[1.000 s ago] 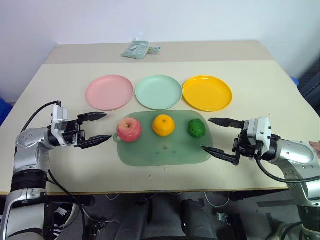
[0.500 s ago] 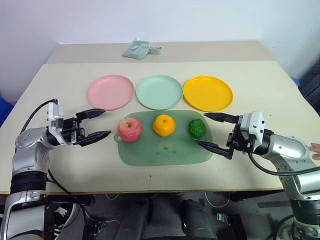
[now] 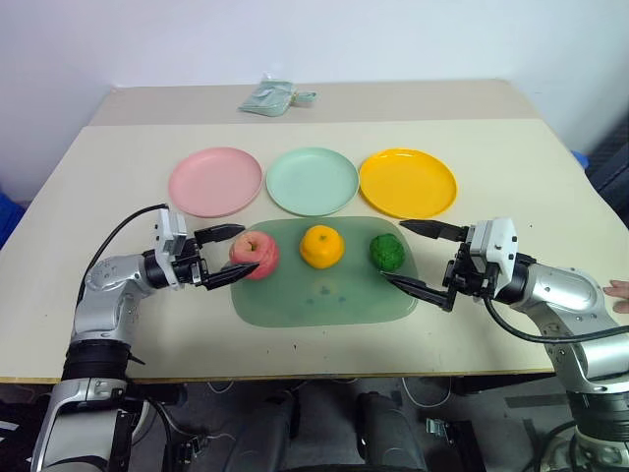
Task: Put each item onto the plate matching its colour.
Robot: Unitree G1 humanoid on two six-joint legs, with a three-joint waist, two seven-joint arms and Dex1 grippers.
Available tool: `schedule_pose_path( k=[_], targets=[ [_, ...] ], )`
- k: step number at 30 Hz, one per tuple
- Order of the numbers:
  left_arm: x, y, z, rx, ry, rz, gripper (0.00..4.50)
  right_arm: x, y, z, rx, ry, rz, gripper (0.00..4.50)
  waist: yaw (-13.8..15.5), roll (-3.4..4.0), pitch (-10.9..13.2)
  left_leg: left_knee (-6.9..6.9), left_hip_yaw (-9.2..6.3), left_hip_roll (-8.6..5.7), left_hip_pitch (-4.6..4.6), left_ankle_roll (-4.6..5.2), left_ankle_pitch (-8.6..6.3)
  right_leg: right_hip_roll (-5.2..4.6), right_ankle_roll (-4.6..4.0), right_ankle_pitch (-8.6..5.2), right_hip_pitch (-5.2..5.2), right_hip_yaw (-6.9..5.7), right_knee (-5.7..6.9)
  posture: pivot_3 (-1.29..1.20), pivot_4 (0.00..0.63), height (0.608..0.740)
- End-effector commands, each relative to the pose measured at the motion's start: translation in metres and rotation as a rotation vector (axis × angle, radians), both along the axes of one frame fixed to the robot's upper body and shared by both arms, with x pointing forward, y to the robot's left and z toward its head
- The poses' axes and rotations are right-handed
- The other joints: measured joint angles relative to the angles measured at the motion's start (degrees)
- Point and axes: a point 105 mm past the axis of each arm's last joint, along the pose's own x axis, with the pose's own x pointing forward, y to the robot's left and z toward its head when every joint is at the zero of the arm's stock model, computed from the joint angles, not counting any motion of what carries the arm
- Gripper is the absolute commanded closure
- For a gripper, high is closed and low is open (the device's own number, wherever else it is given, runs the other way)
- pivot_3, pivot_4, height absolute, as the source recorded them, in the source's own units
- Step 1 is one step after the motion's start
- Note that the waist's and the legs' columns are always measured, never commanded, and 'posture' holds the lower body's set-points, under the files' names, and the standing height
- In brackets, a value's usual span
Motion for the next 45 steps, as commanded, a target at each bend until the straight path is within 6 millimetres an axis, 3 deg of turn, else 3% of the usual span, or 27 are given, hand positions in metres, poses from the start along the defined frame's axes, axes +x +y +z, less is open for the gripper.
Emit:
schedule_pose_path(
  k=[1, 13, 18, 20, 27, 30, 32, 36, 40, 45],
  targets=[
    [0.002, -0.002, 0.003, 0.021, -0.024, -0.013, 0.0, -0.006, 0.007, 0.02, 0.015, -0.077, 0.021, 0.05, 0.0, 0.0, 0.0, 0.0, 0.0, 0.0, 0.0, 0.0, 0.0, 0.0, 0.0, 0.0, 0.0, 0.0, 0.0, 0.0, 0.15, 0.74],
    [0.013, -0.019, -0.013, 0.095, 0.004, -0.029, 0.0, -0.011, 0.021, 0.032, 0.033, -0.127, 0.033, 0.05, 0.0, -0.01, 0.0, 0.01, 0.0, -0.01, 0.01, 0.01, 0.01, -0.01, 0.01, 0.01, 0.03, -0.01, -0.01, 0.0, 0.15, 0.74],
    [0.013, -0.023, -0.011, 0.088, -0.028, -0.042, 1.36, -0.011, 0.018, 0.03, 0.026, -0.123, 0.025, 0.0, 0.0, 0.0, 0.0, 0.02, 0.0, -0.01, 0.02, 0.02, 0.01, -0.01, 0.02, 0.01, 0.05, -0.02, -0.01, 0.0, 0.15, 0.74],
    [0.016, -0.02, -0.006, 0.082, -0.068, -0.013, 1.36, -0.01, 0.018, 0.03, 0.026, -0.123, 0.023, 0.0, 0.1, 0.0, 0.0, 0.02, 0.0, -0.01, 0.02, 0.03, 0.02, -0.01, 0.02, 0.01, 0.05, -0.02, -0.01, 0.0, 0.15, 0.74],
    [0.059, 0.004, 0.03, 0.012, -0.136, 0.316, 1.36, -0.007, 0.019, 0.03, 0.034, -0.128, 0.022, 0.0, 0.0, -0.06, 0.0, 0.04, -0.03, -0.01, 0.02, 0.04, 0.02, 0.01, 0.21, 0.11, 0.04, -0.04, 0.01, 0.0, 0.15, 0.74],
    [0.087, 0.022, 0.063, -0.074, -0.261, 0.596, 1.36, -0.003, 0.021, 0.033, 0.046, -0.146, 0.016, 0.0, 0.1, -0.09, 0.0, 0.07, -0.04, -0.03, 0.01, 0.04, 0.02, 0.0, 0.25, 0.13, 0.05, -0.07, 0.03, 0.0, 0.15, 0.74],
    [0.093, 0.026, 0.073, -0.117, -0.302, 0.669, 1.36, -0.001, 0.022, 0.035, 0.054, -0.157, 0.011, 0.0, 0.1, -0.11, 0.0, 0.1, -0.05, -0.04, 0.0, 0.04, 0.03, 0.0, 0.28, 0.15, 0.05, -0.08, 0.02, 0.0, 0.15, 0.74],
    [0.11, 0.032, 0.069, -0.168, -0.213, 0.781, 1.36, 0.01, 0.026, 0.043, 0.077, -0.191, -0.019, 0.0, -0.1, -0.11, 0.0, 0.09, -0.04, -0.07, 0.01, 0.05, 0.03, -0.01, 0.37, 0.18, 0.06, -0.08, 0.02, 0.0, 0.15, 0.74],
    [0.123, 0.046, 0.061, -0.2, -0.162, 0.95, 1.36, 0.038, 0.027, 0.043, 0.097, -0.176, -0.15, 0.0, -0.2, -0.12, 0.0, 0.1, -0.04, -0.06, 0.02, 0.05, 0.04, 0.04, 0.38, 0.19, 0.04, -0.08, 0.08, 0.0, 0.15, 0.74],
    [0.13, 0.042, 0.047, -0.139, -0.135, 1.007, 1.36, 0.044, 0.029, 0.044, 0.09, -0.198, -0.177, 0.0, 0.1, -0.12, 0.0, 0.12, -0.09, -0.17, 0.0, 0.06, 0.04, -0.01, 0.45, 0.23, 0.05, -0.08, 0.12, 0.0, 0.15, 0.74]
  ],
)
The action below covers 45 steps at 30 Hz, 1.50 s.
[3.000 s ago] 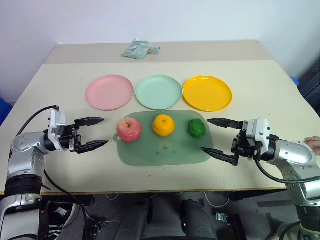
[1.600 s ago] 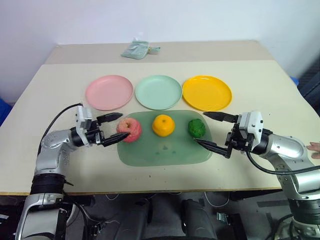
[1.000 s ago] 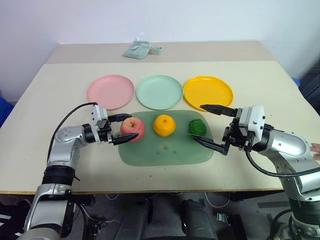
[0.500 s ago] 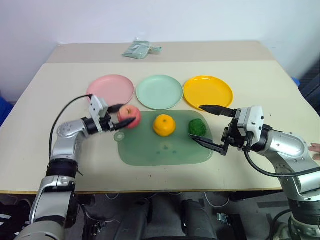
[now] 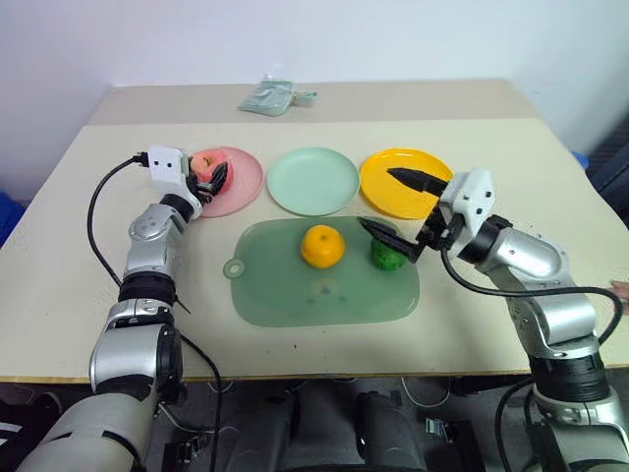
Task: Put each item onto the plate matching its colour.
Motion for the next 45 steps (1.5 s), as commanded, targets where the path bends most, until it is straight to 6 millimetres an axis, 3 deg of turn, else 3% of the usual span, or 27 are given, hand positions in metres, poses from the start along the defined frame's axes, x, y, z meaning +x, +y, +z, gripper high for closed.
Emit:
schedule_pose_path(
  k=[1, 3, 5, 6, 9, 16, 23, 27, 32, 45],
  targets=[
    [0.005, -0.002, 0.014, 0.043, -0.042, 0.03, 1.36, -0.001, 0.001, 0.011, -0.003, -0.058, -0.01, 0.0, 0.0, 0.0, 0.0, 0.0, -0.01, -0.03, 0.0, 0.0, 0.0, -0.02, 0.02, 0.01, 0.01, 0.0, 0.0, 0.0, 0.15, 0.74],
    [0.006, 0.0, 0.01, 0.051, -0.019, 0.041, 1.36, -0.002, 0.001, 0.011, -0.011, -0.06, -0.011, 0.0, -0.1, 0.0, 0.0, 0.02, -0.02, -0.04, 0.0, 0.0, 0.0, -0.02, 0.04, 0.02, 0.02, 0.0, 0.0, 0.0, 0.15, 0.74],
    [0.005, 0.003, 0.008, 0.078, -0.008, 0.053, 0.34, -0.003, 0.0, 0.01, -0.016, -0.061, -0.012, 0.0, -0.1, 0.0, 0.0, 0.04, -0.03, -0.03, 0.0, 0.0, 0.0, 0.0, 0.04, 0.02, 0.02, 0.0, 0.03, 0.0, 0.15, 0.74],
    [0.005, 0.003, 0.01, 0.081, -0.021, 0.045, 0.05, -0.003, 0.001, 0.01, -0.017, -0.062, -0.011, 0.0, -0.1, 0.0, 0.0, 0.05, -0.03, -0.03, 0.01, 0.0, 0.0, 0.0, 0.04, 0.02, 0.03, 0.0, 0.05, 0.0, 0.15, 0.74],
    [0.003, 0.01, 0.023, 0.109, -0.085, 0.073, 0.05, -0.004, 0.0, 0.011, -0.017, -0.064, -0.008, 0.0, -0.3, 0.0, 0.0, 0.06, -0.03, -0.02, 0.02, 0.0, 0.0, 0.0, 0.04, 0.02, 0.02, 0.0, 0.06, 0.0, 0.15, 0.74],
    [-0.008, 0.005, 0.061, 0.075, -0.214, -0.092, 0.05, -0.005, 0.0, 0.014, -0.008, -0.064, 0.003, 0.0, -0.3, 0.0, 0.0, 0.06, -0.03, -0.01, 0.01, 0.0, 0.0, 0.0, 0.03, 0.02, 0.02, 0.0, 0.06, 0.0, 0.15, 0.74],
    [-0.054, -0.04, 0.078, 0.05, -0.303, -0.581, 0.05, -0.005, 0.004, 0.014, 0.01, -0.045, 0.027, 0.0, -0.5, 0.01, 0.0, 0.07, -0.03, -0.01, 0.02, 0.0, 0.0, 0.0, 0.02, 0.02, 0.02, 0.01, 0.08, 0.0, 0.15, 0.74],
    [-0.094, -0.069, 0.056, 0.055, -0.186, -0.911, 0.05, -0.008, 0.01, 0.009, 0.007, 0.01, 0.075, 0.0, -0.7, 0.03, 0.0, 0.06, -0.03, 0.03, 0.03, 0.0, 0.0, 0.01, -0.01, 0.02, 0.0, 0.04, 0.09, 0.0, 0.15, 0.74],
    [-0.12, -0.078, 0.023, 0.154, -0.05, -1.085, 0.05, -0.014, 0.014, 0.011, 0.048, 0.072, 0.123, 0.0, -0.5, 0.06, 0.0, 0.04, -0.04, 0.07, 0.03, -0.01, 0.0, 0.06, -0.04, 0.01, -0.01, 0.07, 0.08, 0.0, 0.15, 0.74],
    [-0.129, -0.085, 0.024, 0.19, -0.03, -1.14, 0.05, -0.01, 0.018, 0.003, -0.005, 0.095, 0.078, 0.0, -0.3, 0.06, 0.0, 0.0, -0.02, 0.08, 0.02, -0.01, -0.01, 0.02, -0.11, -0.04, -0.04, 0.07, 0.03, 0.0, 0.15, 0.74]
  ],
)
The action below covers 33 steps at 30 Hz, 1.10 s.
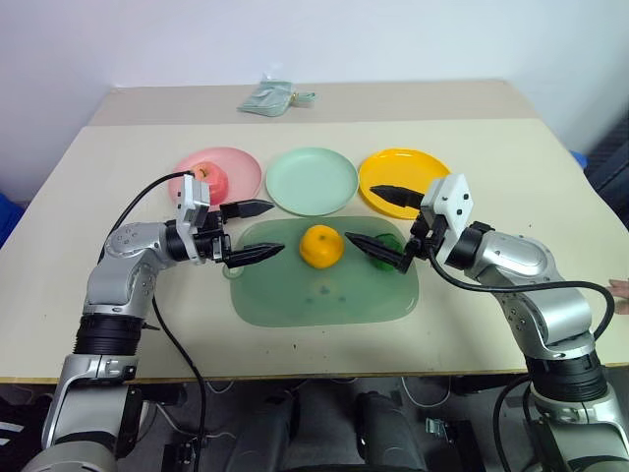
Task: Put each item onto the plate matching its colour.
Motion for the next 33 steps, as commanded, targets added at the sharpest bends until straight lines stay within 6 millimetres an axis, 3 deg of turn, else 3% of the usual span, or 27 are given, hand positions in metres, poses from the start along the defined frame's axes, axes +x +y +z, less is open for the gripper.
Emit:
schedule_pose_path(
  k=[1, 9, 12, 16, 33],
  targets=[
    [-0.002, 0.005, 0.01, 0.023, -0.041, 0.0, 0.05, -0.002, 0.005, 0.013, 0.006, -0.049, 0.011, 0.0, 0.0, 0.0, 0.0, 0.0, 0.0, 0.0, 0.0, 0.0, 0.0, 0.0, 0.0, 0.0, 0.0, 0.0, 0.0, 0.0, 0.15, 0.74],
    [-0.002, 0.033, -0.007, 0.177, -0.053, -0.005, 0.05, 0.005, 0.042, 0.01, -0.02, -0.022, 0.059, 0.0, -0.1, 0.03, 0.0, -0.09, 0.05, 0.04, 0.0, 0.0, 0.0, 0.0, -0.17, -0.09, -0.09, 0.01, 0.03, 0.0, 0.15, 0.74],
    [0.001, 0.035, -0.007, 0.155, -0.063, 0.013, 0.05, 0.01, 0.044, 0.012, -0.011, -0.027, 0.058, 0.0, 0.3, 0.03, 0.0, -0.08, 0.04, 0.02, -0.02, 0.0, 0.0, -0.01, -0.05, -0.03, -0.08, 0.01, 0.01, 0.0, 0.15, 0.74],
    [-0.006, 0.037, -0.008, 0.096, -0.062, 0.0, 0.05, 0.021, 0.048, -0.005, -0.106, 0.079, 0.025, 0.0, 0.1, 0.03, 0.0, -0.06, 0.03, -0.01, -0.02, 0.0, 0.0, -0.01, -0.02, -0.01, -0.07, 0.01, 0.0, 0.0, 0.15, 0.74],
    [-0.009, 0.044, -0.016, 0.083, -0.064, -0.001, 0.05, 0.03, 0.07, -0.03, -0.212, 0.247, 0.018, 0.0, -0.2, 0.03, 0.0, -0.15, 0.05, 0.05, -0.03, -0.01, 0.01, 0.03, -0.05, -0.01, -0.21, 0.01, 0.07, 0.0, 0.15, 0.74]
  ],
)
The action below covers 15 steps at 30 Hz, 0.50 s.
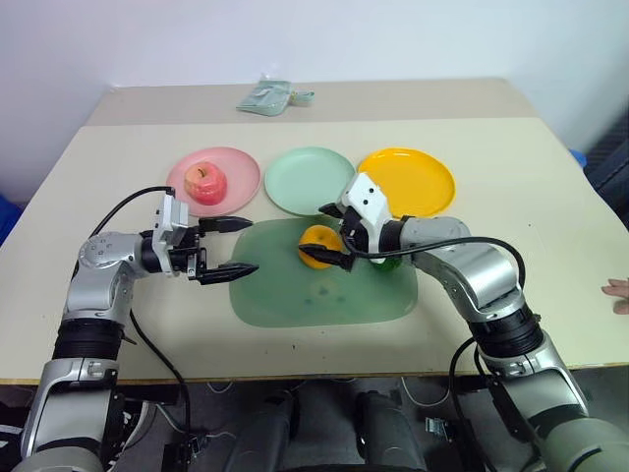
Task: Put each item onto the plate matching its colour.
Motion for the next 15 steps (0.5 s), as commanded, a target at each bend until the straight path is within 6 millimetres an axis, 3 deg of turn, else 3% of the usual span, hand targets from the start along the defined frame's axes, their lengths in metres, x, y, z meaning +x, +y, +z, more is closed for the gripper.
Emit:
schedule_pose_path(
  k=[1, 9, 11, 13, 15],
  targets=[
    [-0.001, 0.007, 0.006, -0.03, -0.023, 0.014, 0.05, 0.002, 0.006, 0.002, -0.03, -0.022, 0.008, 0.0, 0.0, 0.0, 0.0, 0.0, 0.0, 0.0, 0.0, 0.0, 0.0, 0.0, 0.0, 0.0, 0.0, 0.0, 0.0, 0.0, 0.15, 0.74],
    [-0.002, 0.008, 0.004, -0.025, -0.025, 0.017, 0.05, 0.011, 0.001, -0.023, -0.148, -0.004, -0.023, 0.0, -0.1, 0.0, 0.0, -0.01, 0.01, 0.0, 0.0, 0.0, 0.0, 0.01, 0.0, 0.0, -0.06, 0.0, 0.02, 0.0, 0.15, 0.74],
    [-0.003, 0.008, 0.004, -0.026, -0.026, 0.016, 0.0, 0.008, 0.0, -0.029, -0.151, 0.031, -0.01, 0.55, -0.1, 0.0, 0.0, -0.01, 0.01, 0.0, 0.0, -0.01, 0.0, 0.01, 0.0, 0.0, -0.06, 0.0, 0.03, 0.0, 0.15, 0.74],
    [-0.003, 0.008, 0.004, -0.027, -0.027, 0.017, 0.0, 0.006, 0.001, -0.022, -0.119, 0.029, 0.0, 1.11, -0.1, 0.0, 0.0, 0.0, 0.0, 0.0, 0.0, -0.01, 0.0, 0.01, 0.0, 0.0, -0.04, 0.0, 0.03, 0.0, 0.15, 0.74],
    [-0.003, 0.008, 0.005, -0.032, -0.028, 0.02, 0.0, 0.005, 0.004, -0.007, -0.044, 0.03, 0.005, 1.17, -0.1, 0.0, 0.0, 0.0, 0.0, 0.0, 0.0, -0.01, 0.0, 0.01, 0.0, 0.0, -0.05, 0.0, 0.03, 0.0, 0.15, 0.74]
  ],
)
